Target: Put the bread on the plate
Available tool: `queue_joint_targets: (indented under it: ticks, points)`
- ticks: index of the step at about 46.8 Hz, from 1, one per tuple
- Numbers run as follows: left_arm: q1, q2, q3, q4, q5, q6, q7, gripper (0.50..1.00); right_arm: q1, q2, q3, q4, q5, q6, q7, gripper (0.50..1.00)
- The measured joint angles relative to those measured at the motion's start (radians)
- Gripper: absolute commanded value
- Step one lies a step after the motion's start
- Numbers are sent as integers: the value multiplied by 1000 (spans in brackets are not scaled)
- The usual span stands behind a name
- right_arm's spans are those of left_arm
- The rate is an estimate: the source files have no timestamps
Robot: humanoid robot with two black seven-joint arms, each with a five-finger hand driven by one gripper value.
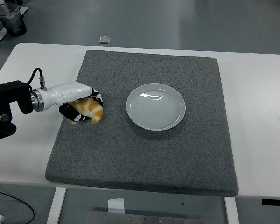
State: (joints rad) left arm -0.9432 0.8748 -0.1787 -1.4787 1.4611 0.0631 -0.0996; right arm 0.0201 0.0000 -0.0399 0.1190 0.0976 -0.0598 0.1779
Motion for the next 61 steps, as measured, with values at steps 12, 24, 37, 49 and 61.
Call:
queue_joint_targets:
  ticks: [12,24,37,49,61]
  points:
    - [-149,-117,-1,77,-61,-52,1,500,0,0,0,1,-1,0,0,932]
    - [-203,-317,2,190,-85,-85,10,500,0,0,0,0,0,0,0,932]
    - [-199,-457,37,319,-67,-89,14,500,0,0,0,0,0,0,0,932]
    - [-189,-550,39,397,-64,-86,17,500,1,0,0,0,0,0,0,932]
    - [-189,-599,66,471,-49,-78,18,500,0,0,0,1,0,0,0,932]
